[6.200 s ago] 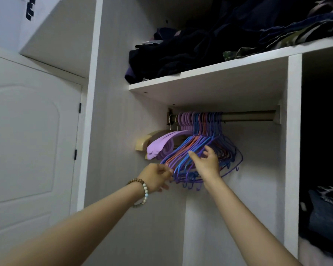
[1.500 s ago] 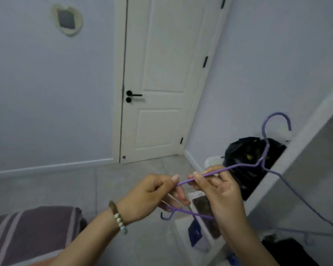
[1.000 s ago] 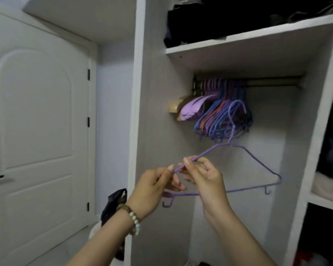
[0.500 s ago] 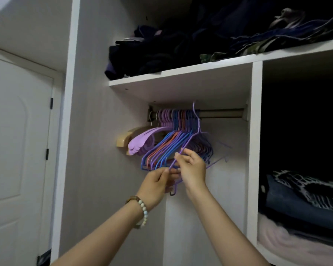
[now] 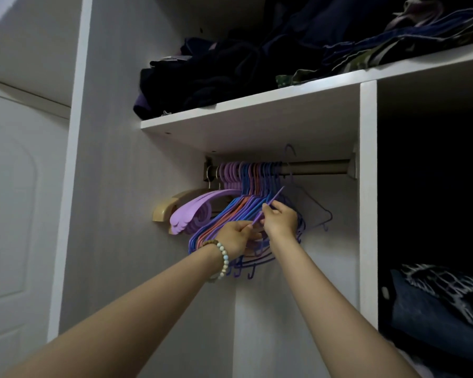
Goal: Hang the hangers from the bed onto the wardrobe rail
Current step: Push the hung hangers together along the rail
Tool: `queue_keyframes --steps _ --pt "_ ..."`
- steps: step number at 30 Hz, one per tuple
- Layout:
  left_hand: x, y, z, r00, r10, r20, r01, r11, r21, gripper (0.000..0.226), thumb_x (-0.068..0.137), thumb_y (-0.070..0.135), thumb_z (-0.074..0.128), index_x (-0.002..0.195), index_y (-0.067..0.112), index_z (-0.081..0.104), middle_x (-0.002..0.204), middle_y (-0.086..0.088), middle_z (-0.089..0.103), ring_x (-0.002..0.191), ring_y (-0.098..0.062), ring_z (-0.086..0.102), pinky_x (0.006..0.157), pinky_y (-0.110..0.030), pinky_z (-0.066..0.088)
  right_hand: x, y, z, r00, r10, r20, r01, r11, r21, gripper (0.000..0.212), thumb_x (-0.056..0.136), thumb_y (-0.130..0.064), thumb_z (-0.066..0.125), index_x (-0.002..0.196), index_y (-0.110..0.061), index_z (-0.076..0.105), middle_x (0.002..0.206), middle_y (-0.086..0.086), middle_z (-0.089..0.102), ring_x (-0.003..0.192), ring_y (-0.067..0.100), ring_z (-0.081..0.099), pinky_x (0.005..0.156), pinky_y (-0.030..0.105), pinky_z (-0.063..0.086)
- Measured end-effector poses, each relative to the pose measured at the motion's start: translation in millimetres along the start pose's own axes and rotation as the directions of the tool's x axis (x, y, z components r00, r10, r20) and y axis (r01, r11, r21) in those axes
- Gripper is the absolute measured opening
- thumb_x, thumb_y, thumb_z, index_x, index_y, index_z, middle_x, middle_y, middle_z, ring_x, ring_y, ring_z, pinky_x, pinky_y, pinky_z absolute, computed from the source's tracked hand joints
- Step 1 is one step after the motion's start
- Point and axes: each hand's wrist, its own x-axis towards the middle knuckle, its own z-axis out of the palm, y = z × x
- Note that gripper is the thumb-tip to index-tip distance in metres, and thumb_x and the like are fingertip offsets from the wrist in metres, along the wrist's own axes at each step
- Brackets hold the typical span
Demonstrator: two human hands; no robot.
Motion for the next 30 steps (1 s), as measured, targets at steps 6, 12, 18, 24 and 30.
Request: queue_keyframes --steps 6,12,18,24,30 --pt "3.1 -5.1 -2.5 0.989 -0.138 0.046 0.138 0.990 -0.005 0.029 0.099 0.012 0.034 0.117 0.001 0.054 0.104 -0.014 0.062 0.079 -0.018 0.059 0.075 -0.029 0.051 7.0 18.5 3.1 0.992 0.116 0.045 -0.112 0.991 -0.075 0.038 0.088 -0.021 0.061 0.124 -0.009 0.058 0.118 0.014 0.065 0.103 0.032 0.064 0.089 0.046 0.053" --pt "-15.2 -8.9 -21.1 0.985 -0.171 0.025 0.170 0.984 0.057 0.035 0.097 0.016 0.042 0.128 0.001 0.048 0.122 -0.017 0.059 0.106 -0.030 0.061 0.080 -0.031 0.049 -13.2 20.9 -0.9 0.992 0.067 0.106 -0.044 0.978 -0.206 0.063 0.085 -0.030 0.064 0.140 -0.013 0.039 0.143 0.011 0.042 0.127 0.030 0.046 0.103 0.043 0.043" --pt "-42.8 4.3 -61.4 0.992 -0.122 -0.038 0.126 0.986 0.114 0.036 0.098 0.021 0.037 0.127 0.004 0.050 0.116 -0.014 0.060 0.078 -0.018 0.060 0.061 -0.021 0.049 -55.8 -3.3 6.4 0.977 -0.175 0.123 0.197 0.959 -0.202 0.061 0.090 -0.031 0.057 0.144 -0.014 0.033 0.152 0.005 0.020 0.140 0.022 0.027 0.114 0.039 0.027" --pt "-96.0 13.3 -138.1 0.986 -0.009 -0.165 0.028 0.993 0.115 0.031 0.098 0.020 0.034 0.117 0.009 0.056 0.107 -0.005 0.062 0.076 -0.012 0.060 0.071 -0.024 0.048 -112.2 -28.4 50.8 0.941 -0.232 0.248 0.271 0.953 -0.136 0.058 0.091 -0.024 0.056 0.143 -0.013 0.034 0.154 0.004 0.020 0.142 0.015 0.020 0.113 0.026 0.017" --pt "-185.2 -0.1 -244.1 0.930 0.058 -0.364 0.010 0.983 0.183 0.029 0.098 0.025 0.039 0.116 0.012 0.058 0.111 -0.007 0.065 0.084 -0.017 0.064 0.077 -0.028 0.052 -199.6 -40.5 126.3 0.871 -0.254 0.420 0.314 0.946 -0.077 0.059 0.090 -0.027 0.057 0.142 -0.013 0.034 0.152 0.005 0.025 0.141 0.015 0.023 0.112 0.023 0.016"
